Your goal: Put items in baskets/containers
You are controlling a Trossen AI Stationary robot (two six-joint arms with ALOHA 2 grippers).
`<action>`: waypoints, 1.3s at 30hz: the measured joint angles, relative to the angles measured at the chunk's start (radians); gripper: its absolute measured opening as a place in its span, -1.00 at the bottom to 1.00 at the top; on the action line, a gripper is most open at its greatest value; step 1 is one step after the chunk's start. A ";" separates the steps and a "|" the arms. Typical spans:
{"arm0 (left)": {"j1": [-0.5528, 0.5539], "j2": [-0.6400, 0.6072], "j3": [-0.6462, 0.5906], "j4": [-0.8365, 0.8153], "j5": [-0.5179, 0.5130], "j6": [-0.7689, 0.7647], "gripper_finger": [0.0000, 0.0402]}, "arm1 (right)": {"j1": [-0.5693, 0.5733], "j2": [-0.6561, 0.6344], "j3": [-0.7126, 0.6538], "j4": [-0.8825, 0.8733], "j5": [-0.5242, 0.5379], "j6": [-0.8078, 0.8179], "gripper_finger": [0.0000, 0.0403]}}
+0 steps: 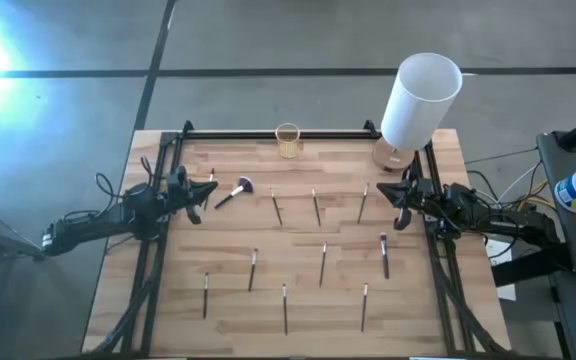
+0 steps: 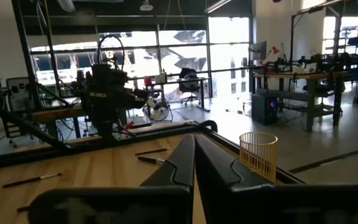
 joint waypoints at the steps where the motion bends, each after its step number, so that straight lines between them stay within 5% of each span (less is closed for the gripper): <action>1: 0.000 0.000 0.000 0.000 0.000 0.000 -1.00 | 0.000 0.000 0.000 0.000 0.000 0.000 -0.96; 16: 0.000 0.000 0.000 0.101 -0.009 -0.091 -1.00 | 0.000 0.003 0.001 0.163 0.087 0.205 -0.96; 21: 0.000 0.000 0.000 0.121 -0.029 -0.255 -1.00 | 0.000 0.077 0.001 0.116 0.187 0.506 -0.96; 28: 0.000 0.023 0.000 0.131 -0.083 -0.366 -1.00 | 0.003 0.335 0.033 0.061 0.270 0.778 -0.96; 39: 0.000 0.034 0.000 0.123 -0.083 -0.383 -1.00 | 0.037 0.877 0.434 -0.442 0.332 0.986 -0.96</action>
